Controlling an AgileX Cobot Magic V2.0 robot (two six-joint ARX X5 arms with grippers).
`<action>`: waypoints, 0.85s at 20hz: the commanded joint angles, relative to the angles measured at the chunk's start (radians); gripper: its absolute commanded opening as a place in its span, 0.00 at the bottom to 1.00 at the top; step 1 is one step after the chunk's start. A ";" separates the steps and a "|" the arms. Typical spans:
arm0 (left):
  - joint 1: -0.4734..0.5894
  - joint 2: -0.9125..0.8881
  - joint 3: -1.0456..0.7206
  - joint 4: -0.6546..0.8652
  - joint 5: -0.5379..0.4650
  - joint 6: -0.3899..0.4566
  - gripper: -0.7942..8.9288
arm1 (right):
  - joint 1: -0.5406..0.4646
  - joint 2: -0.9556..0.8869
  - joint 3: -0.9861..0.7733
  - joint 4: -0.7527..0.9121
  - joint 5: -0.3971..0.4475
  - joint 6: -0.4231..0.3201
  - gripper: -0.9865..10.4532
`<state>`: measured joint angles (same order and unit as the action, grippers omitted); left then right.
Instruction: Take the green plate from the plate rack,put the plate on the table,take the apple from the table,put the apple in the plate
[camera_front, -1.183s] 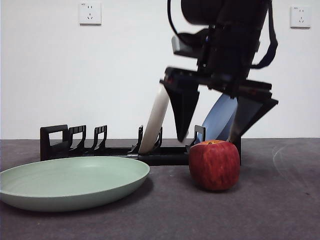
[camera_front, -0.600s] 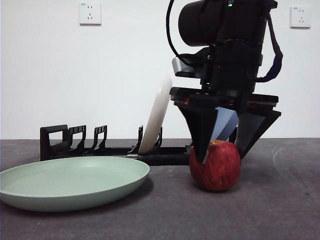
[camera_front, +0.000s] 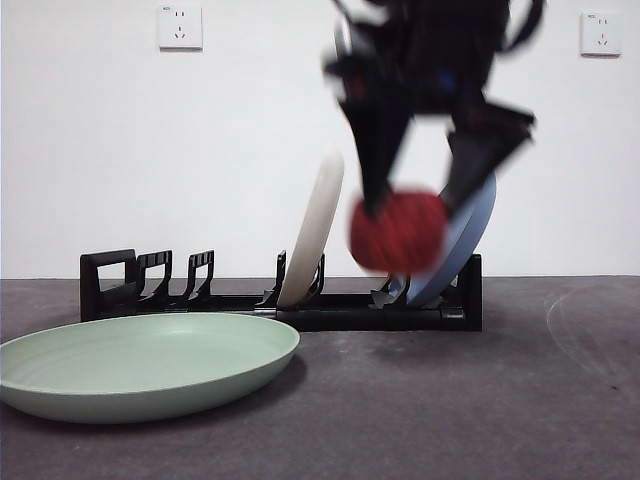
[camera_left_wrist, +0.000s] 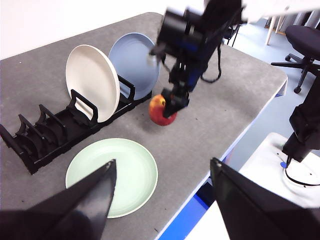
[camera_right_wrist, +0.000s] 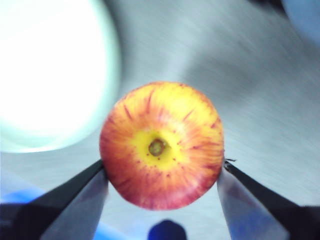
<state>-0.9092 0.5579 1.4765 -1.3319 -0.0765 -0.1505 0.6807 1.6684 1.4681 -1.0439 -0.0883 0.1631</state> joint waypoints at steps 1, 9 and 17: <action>0.000 -0.003 -0.003 0.002 -0.002 -0.003 0.40 | 0.025 -0.006 0.098 -0.027 -0.097 -0.041 0.08; 0.000 -0.002 -0.056 0.002 -0.002 -0.003 0.40 | 0.238 0.005 0.240 0.193 -0.062 -0.039 0.08; 0.000 -0.002 -0.058 0.002 -0.002 -0.004 0.40 | 0.282 0.186 0.240 0.252 -0.008 -0.024 0.08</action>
<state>-0.9092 0.5606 1.4242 -1.3319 -0.0765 -0.1505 0.9596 1.8469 1.7073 -0.8043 -0.0963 0.1349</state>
